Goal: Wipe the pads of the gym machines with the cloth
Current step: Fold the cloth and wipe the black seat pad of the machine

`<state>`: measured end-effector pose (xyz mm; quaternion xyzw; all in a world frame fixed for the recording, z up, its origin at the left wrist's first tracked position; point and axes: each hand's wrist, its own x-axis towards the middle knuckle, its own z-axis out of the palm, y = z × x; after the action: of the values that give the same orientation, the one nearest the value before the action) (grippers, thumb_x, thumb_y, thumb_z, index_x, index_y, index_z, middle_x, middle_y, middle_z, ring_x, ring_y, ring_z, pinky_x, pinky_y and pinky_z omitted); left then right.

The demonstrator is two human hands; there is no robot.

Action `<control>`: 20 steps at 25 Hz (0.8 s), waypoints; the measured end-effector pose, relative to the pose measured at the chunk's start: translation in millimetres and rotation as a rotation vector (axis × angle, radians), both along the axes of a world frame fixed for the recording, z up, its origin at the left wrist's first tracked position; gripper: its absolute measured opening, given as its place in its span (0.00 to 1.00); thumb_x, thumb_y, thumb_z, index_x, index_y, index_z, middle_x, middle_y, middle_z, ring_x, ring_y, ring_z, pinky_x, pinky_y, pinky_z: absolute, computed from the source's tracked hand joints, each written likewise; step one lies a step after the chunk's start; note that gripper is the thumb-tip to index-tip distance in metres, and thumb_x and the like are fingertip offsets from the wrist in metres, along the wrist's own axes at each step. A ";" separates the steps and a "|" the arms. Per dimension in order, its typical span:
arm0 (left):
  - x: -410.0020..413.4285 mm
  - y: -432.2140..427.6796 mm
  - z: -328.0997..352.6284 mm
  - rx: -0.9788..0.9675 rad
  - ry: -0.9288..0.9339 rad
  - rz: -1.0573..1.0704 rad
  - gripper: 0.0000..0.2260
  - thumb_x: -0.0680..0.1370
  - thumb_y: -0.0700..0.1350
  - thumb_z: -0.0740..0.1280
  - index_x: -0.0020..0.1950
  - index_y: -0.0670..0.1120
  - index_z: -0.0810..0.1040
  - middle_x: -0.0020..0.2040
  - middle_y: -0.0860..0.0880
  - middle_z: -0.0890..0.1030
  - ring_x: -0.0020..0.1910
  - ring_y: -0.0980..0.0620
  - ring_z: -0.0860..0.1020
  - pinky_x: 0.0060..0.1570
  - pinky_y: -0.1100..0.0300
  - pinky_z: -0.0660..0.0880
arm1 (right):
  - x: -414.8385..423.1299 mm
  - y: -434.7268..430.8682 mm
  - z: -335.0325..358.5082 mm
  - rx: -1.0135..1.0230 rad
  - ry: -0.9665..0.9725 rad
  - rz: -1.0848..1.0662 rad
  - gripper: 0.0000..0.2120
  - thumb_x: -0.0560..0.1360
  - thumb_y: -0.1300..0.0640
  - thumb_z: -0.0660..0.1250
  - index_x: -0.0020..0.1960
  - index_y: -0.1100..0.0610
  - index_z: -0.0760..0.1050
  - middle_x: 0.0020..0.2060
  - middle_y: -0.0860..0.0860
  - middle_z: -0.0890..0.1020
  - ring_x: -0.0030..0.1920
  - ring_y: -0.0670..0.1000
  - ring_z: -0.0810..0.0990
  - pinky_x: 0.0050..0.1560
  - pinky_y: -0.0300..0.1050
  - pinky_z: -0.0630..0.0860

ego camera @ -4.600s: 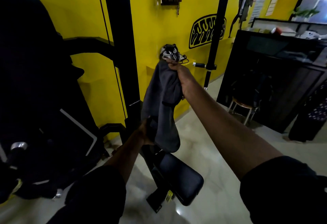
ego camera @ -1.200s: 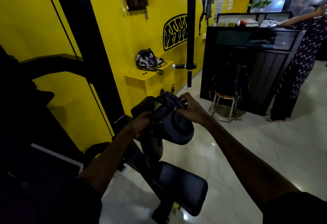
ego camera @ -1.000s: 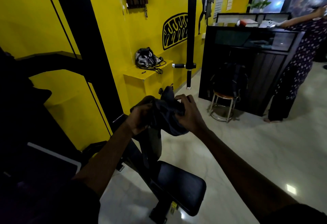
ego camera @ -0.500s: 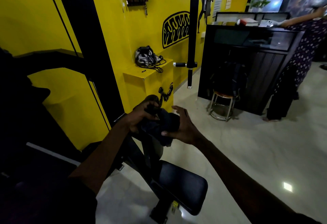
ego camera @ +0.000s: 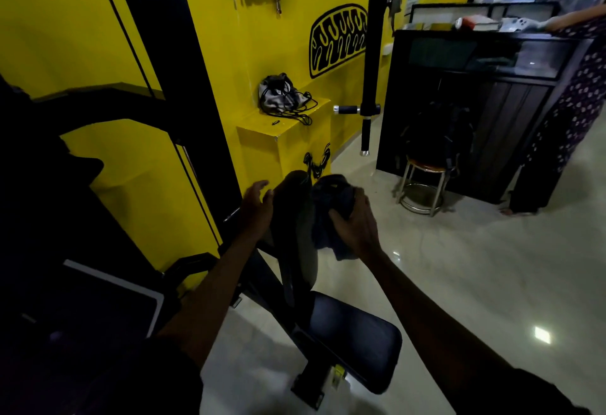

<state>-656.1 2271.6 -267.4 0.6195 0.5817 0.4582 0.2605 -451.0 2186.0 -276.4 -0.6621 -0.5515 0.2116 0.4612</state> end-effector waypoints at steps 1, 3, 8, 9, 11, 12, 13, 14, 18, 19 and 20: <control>-2.4 2.7 -4.7 -0.070 0.033 -0.073 0.15 0.83 0.44 0.62 0.68 0.42 0.75 0.66 0.41 0.75 0.64 0.43 0.75 0.60 0.52 0.74 | -1.4 11.5 4.5 0.014 -0.016 0.001 0.26 0.75 0.52 0.71 0.69 0.56 0.65 0.56 0.53 0.73 0.55 0.58 0.77 0.48 0.48 0.74; -9.5 5.5 -16.8 -0.129 0.029 -0.174 0.18 0.83 0.49 0.63 0.71 0.44 0.73 0.68 0.42 0.76 0.66 0.45 0.75 0.64 0.49 0.73 | -9.2 35.1 10.9 0.013 -0.070 0.028 0.30 0.74 0.49 0.70 0.72 0.55 0.65 0.59 0.56 0.72 0.57 0.60 0.77 0.50 0.50 0.77; -26.2 5.1 -20.1 -0.100 -0.038 -0.283 0.20 0.82 0.56 0.61 0.69 0.48 0.76 0.63 0.45 0.80 0.60 0.48 0.79 0.56 0.61 0.75 | -51.5 68.1 2.3 -0.068 -0.132 0.190 0.42 0.71 0.36 0.67 0.78 0.49 0.55 0.75 0.55 0.60 0.73 0.65 0.63 0.69 0.65 0.67; -26.4 3.8 -19.6 -0.102 -0.070 -0.297 0.17 0.83 0.52 0.60 0.69 0.46 0.76 0.63 0.45 0.80 0.60 0.48 0.79 0.56 0.64 0.75 | -56.8 69.0 -4.3 -0.040 -0.089 0.198 0.42 0.72 0.35 0.67 0.79 0.48 0.54 0.76 0.55 0.58 0.75 0.63 0.62 0.70 0.65 0.66; -26.3 5.1 -22.9 -0.121 -0.150 -0.299 0.17 0.84 0.48 0.60 0.71 0.45 0.74 0.66 0.48 0.77 0.66 0.50 0.76 0.63 0.60 0.74 | -60.3 66.4 -18.3 0.032 0.044 0.143 0.40 0.75 0.37 0.66 0.79 0.51 0.54 0.76 0.55 0.60 0.76 0.60 0.63 0.72 0.61 0.67; -27.1 8.6 -26.8 -0.132 -0.148 -0.284 0.18 0.83 0.51 0.61 0.72 0.47 0.73 0.66 0.50 0.77 0.67 0.51 0.75 0.66 0.56 0.73 | -62.5 58.0 -28.2 0.041 0.131 0.122 0.37 0.77 0.41 0.67 0.79 0.53 0.56 0.75 0.55 0.63 0.75 0.56 0.65 0.72 0.55 0.68; -28.2 9.2 -27.8 -0.135 -0.108 -0.270 0.21 0.81 0.57 0.62 0.72 0.50 0.73 0.65 0.52 0.78 0.66 0.53 0.76 0.67 0.53 0.72 | -64.8 49.0 -40.5 0.052 0.240 0.124 0.33 0.78 0.46 0.68 0.77 0.55 0.60 0.72 0.55 0.67 0.73 0.51 0.68 0.70 0.49 0.69; -30.3 12.2 -31.1 -0.130 -0.066 -0.253 0.25 0.78 0.63 0.61 0.72 0.53 0.73 0.61 0.55 0.79 0.62 0.55 0.77 0.67 0.53 0.72 | -66.6 37.4 -51.0 0.036 0.321 0.126 0.27 0.79 0.51 0.69 0.74 0.55 0.64 0.67 0.54 0.72 0.69 0.44 0.72 0.66 0.42 0.71; -27.5 6.8 -30.4 -0.084 -0.008 -0.213 0.28 0.78 0.66 0.59 0.73 0.54 0.72 0.57 0.54 0.80 0.50 0.70 0.75 0.57 0.64 0.72 | -45.0 45.2 -73.0 -0.035 0.462 0.077 0.22 0.71 0.53 0.66 0.63 0.59 0.70 0.53 0.50 0.78 0.57 0.50 0.79 0.54 0.38 0.76; -22.4 2.9 -29.2 -0.090 -0.015 -0.209 0.25 0.80 0.63 0.59 0.74 0.53 0.71 0.62 0.51 0.79 0.53 0.70 0.75 0.57 0.69 0.71 | -38.5 58.7 -72.7 -0.048 0.488 0.083 0.23 0.71 0.53 0.65 0.64 0.59 0.70 0.54 0.52 0.78 0.59 0.53 0.78 0.56 0.38 0.75; -17.2 0.8 -31.1 -0.087 -0.028 -0.201 0.23 0.81 0.60 0.59 0.75 0.54 0.69 0.69 0.50 0.75 0.61 0.67 0.74 0.58 0.70 0.70 | -34.8 70.3 -67.8 -0.040 0.493 0.071 0.27 0.71 0.51 0.67 0.67 0.60 0.69 0.58 0.53 0.77 0.63 0.55 0.76 0.60 0.40 0.74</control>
<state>-673.4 2272.4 -298.4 0.6564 0.5324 0.4127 0.3397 -485.8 2256.3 -344.2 -0.5797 -0.4412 0.3937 0.5607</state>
